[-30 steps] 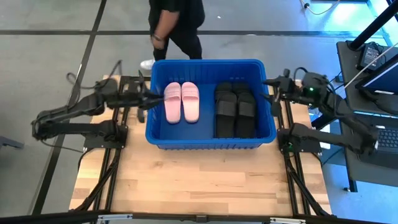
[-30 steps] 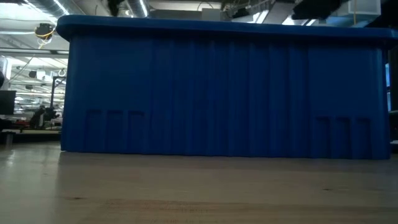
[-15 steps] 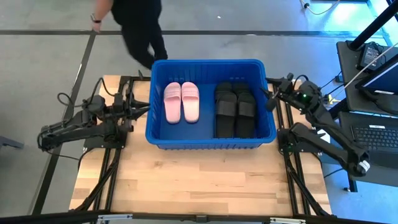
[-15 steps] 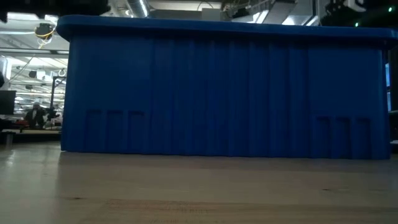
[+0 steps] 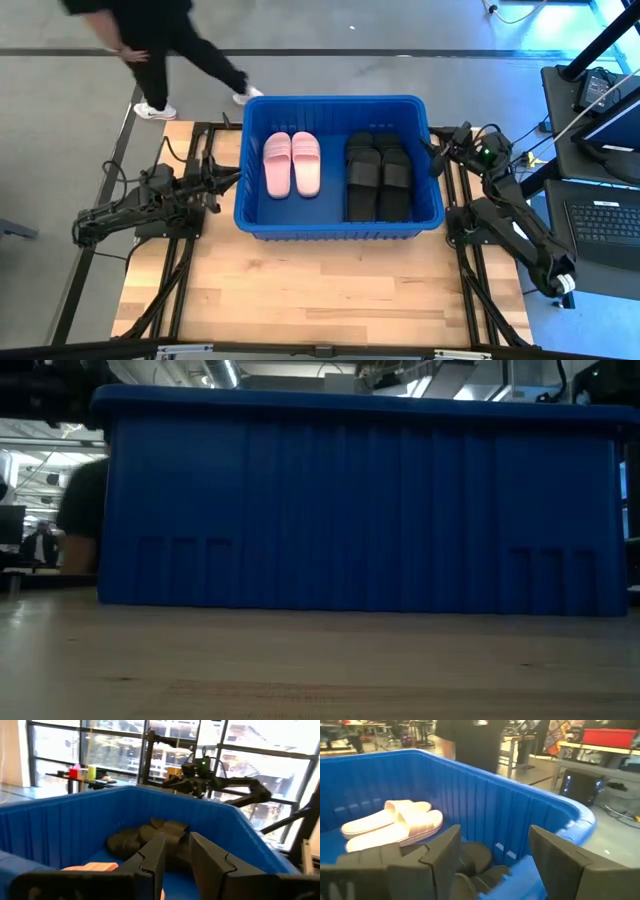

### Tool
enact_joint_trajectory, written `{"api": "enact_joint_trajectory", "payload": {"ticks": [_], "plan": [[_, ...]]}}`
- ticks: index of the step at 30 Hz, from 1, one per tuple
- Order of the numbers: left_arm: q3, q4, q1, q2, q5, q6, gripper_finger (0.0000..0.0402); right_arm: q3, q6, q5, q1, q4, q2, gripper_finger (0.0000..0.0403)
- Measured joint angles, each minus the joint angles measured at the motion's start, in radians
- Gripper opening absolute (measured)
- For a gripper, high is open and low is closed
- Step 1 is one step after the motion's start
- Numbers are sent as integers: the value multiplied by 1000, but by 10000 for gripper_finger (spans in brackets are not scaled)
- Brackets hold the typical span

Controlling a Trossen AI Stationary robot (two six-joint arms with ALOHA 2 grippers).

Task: Pick and place slides into bin
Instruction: Return to Home Position

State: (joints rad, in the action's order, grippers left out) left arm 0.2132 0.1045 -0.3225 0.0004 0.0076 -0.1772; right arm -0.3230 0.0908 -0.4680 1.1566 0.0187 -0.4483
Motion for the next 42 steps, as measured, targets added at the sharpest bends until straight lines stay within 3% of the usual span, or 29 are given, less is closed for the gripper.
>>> {"api": "enact_joint_trajectory", "payload": {"ticks": [4,10,18,24,31,38,42], "plan": [[-23,-8,0,2,-44,2,82,21,-13,-18,84,32,16,234],[-31,-21,0,2,-83,3,82,23,-41,-133,172,13,72,234],[-31,-37,0,2,-123,9,82,23,-162,206,248,-136,211,234],[-31,-36,0,2,-162,38,82,23,-156,434,248,-223,308,234],[-46,-30,0,2,-163,53,82,105,-202,467,247,-208,449,234],[-93,-56,0,2,-168,49,82,141,-201,468,247,-154,447,234],[-122,-70,1,2,-255,43,82,148,-220,475,247,-161,447,234]]}}
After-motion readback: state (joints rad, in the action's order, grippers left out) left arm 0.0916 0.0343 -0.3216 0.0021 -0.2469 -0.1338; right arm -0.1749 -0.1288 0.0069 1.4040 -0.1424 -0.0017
